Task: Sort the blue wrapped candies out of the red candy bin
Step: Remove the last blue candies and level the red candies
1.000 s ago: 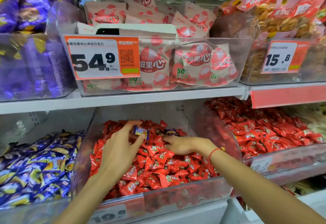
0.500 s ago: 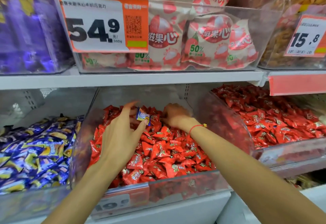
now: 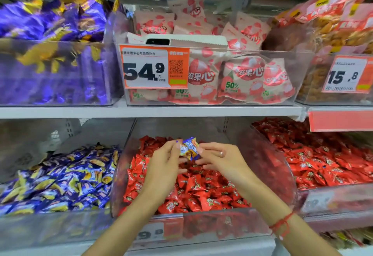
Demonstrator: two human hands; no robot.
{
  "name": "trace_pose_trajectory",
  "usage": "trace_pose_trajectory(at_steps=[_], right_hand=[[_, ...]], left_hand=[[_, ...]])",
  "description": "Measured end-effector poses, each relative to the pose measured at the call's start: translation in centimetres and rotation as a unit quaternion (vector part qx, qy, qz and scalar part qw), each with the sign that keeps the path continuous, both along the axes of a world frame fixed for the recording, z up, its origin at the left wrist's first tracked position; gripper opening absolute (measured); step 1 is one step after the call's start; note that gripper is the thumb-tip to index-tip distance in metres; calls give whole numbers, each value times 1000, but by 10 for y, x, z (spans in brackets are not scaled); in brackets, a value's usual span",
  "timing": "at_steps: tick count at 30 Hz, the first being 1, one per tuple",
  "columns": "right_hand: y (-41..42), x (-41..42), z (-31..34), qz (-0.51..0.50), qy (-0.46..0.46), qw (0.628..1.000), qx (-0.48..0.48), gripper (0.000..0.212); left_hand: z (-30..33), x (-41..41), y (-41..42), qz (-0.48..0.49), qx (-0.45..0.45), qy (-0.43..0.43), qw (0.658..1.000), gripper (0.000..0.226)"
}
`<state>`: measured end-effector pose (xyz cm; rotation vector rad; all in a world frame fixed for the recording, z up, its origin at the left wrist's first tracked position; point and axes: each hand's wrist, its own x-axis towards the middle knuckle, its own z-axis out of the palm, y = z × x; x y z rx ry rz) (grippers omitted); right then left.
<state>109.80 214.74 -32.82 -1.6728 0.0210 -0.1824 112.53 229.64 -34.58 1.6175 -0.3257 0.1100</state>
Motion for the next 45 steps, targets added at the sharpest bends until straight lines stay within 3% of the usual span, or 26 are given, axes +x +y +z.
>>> trace_pose_trajectory(at_steps=[2,5,10,12,14,15,18,21,23,27,32,34,37,41,45], right_hand=[[4,-3,-1,-6,-13,1000,-1,14],[13,-9,-3,36,-49,998,-12,6],[26,-17,-10,102,-104,987,-62,15],[21,-15,-21,95,-108,966,-213,27],[14,-14,-34,68,-101,888,-443,48],[12,-14,-38,68,-87,858,-502,55],[10,-10,-44,99,-46,867,-487,59],[11,-8,-46,102,-60,857,-501,58],[11,-11,-43,102,-61,857,-501,57],[8,-16,-33,98,-65,860,-496,48],[-33,-3,-13,8,-21,862,-506,41],[-50,17,-9,-25,17,844,-536,42],[-66,54,-9,-19,70,804,-591,44],[-67,104,-24,38,102,769,-629,40],[-60,129,-47,62,155,758,-630,40]], left_hand=[[6,-8,1,-6,-29,37,999,14],[13,-16,7,8,-4,4,1000,12],[25,-47,37,61,81,-146,984,11],[26,-54,65,134,134,-185,964,13],[25,-54,94,209,195,-190,939,18],[24,-50,107,243,222,-189,925,16],[20,-31,134,310,318,-147,884,26],[16,-14,140,255,408,-91,872,58],[18,-14,129,235,424,-147,862,64],[25,-30,79,197,383,-265,863,31],[11,-3,31,27,480,-236,845,39],[-1,14,25,-9,554,-208,806,48],[-18,26,28,-26,594,-193,780,87],[-29,26,36,-6,549,-219,807,87],[-31,26,36,-13,529,-211,822,82]])
